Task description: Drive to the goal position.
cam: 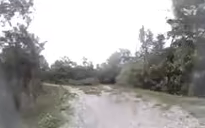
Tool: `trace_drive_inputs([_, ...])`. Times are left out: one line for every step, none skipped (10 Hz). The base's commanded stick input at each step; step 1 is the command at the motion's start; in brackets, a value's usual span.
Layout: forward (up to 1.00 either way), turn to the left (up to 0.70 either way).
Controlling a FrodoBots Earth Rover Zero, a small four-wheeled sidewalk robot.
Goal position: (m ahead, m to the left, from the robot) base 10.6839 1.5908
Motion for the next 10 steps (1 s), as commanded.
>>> trace_drive_inputs([0.85,0.0])
trace_drive_inputs([0.85,0.0])
trace_drive_inputs([0.85,0.0])
trace_drive_inputs([0.85,0.0])
trace_drive_inputs([0.85,0.0])
trace_drive_inputs([0.85,0.0])
trace_drive_inputs([0.85,0.0])
trace_drive_inputs([0.85,0.0])
trace_drive_inputs([0.85,0.0])
trace_drive_inputs([0.85,0.0])
